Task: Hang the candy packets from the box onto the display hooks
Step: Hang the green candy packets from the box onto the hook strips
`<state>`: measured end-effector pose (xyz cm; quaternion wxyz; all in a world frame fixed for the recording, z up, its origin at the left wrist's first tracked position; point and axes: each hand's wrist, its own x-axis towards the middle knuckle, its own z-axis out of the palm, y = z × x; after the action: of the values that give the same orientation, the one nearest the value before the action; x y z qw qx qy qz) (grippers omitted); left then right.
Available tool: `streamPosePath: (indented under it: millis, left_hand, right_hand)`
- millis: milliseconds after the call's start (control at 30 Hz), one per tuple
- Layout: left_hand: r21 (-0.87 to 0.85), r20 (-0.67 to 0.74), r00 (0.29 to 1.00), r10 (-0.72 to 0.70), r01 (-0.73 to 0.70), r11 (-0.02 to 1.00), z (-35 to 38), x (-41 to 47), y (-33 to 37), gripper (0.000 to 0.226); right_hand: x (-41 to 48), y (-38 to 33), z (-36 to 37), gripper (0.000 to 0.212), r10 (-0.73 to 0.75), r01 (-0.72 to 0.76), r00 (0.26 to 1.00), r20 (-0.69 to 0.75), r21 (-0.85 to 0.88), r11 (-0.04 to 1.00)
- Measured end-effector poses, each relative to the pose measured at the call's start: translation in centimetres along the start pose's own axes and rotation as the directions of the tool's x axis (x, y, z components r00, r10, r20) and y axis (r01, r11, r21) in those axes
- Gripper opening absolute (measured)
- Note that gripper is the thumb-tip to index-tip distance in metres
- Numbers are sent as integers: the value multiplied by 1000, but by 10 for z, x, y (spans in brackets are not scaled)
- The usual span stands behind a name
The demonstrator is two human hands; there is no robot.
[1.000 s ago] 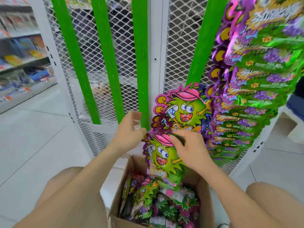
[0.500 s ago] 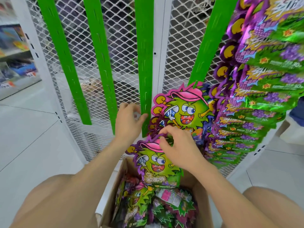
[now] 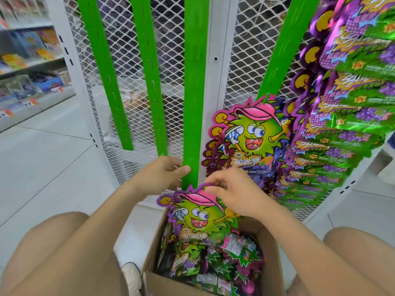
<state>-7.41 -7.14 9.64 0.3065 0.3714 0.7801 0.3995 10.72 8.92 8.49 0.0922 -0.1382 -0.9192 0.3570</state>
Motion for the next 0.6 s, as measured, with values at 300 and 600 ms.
streamPosePath:
  millis: [300,600]
  left_hand:
    - [-33,111,994,-4,8,999,17,-10,0,31]
    - [98,136,988,75,-89,991,13,-17,4,45]
  right_hand:
    - [-20,-18,46,30,17,62,963,270,-279,958]
    - [-16,-7,32,20,-75,48,977,-198,-139,989]
